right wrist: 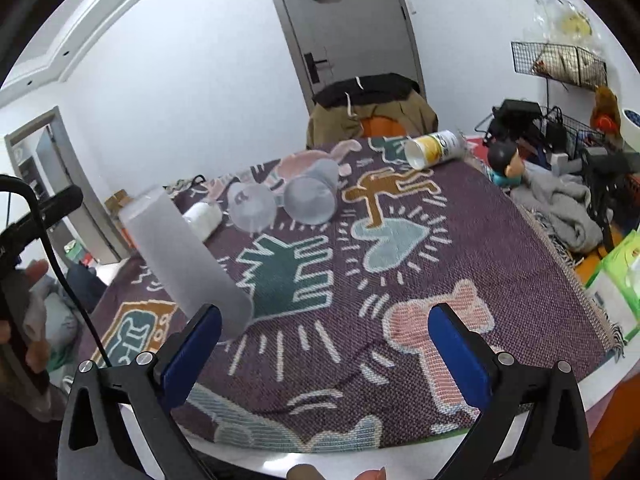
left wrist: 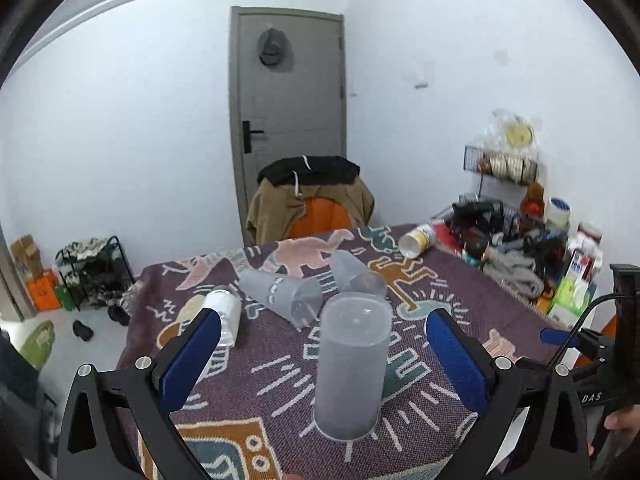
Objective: Flip cup upside down
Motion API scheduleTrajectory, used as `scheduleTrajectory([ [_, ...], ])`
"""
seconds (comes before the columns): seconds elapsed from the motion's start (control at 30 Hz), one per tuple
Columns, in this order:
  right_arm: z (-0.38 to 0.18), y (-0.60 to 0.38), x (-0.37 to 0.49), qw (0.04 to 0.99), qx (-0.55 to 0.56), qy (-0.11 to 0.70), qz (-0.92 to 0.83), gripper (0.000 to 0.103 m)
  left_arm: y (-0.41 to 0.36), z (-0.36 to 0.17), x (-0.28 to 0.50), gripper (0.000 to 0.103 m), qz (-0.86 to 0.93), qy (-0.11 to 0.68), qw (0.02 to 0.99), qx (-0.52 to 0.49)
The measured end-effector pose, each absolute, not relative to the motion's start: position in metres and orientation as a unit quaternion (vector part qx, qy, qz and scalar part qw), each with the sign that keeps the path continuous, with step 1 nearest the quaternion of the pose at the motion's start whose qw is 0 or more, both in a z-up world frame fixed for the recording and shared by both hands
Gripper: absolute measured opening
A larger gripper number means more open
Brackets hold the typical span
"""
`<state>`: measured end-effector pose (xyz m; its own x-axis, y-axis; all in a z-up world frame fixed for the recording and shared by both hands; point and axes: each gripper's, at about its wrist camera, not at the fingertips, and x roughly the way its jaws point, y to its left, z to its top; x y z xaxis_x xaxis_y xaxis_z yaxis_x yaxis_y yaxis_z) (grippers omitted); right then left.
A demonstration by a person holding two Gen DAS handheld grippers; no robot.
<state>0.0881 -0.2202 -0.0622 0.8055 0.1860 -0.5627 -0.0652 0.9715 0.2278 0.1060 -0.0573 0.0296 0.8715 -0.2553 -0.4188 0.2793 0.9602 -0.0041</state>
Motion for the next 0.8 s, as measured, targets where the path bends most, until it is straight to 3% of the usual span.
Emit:
scheduleTrajectory([
  [0.8,-0.047,-0.182,0.044,0.962,0.059,0.245,0.102,0.103,0.037,-0.02,0.025,0.103,-0.057,0.18,0.981,-0.037],
])
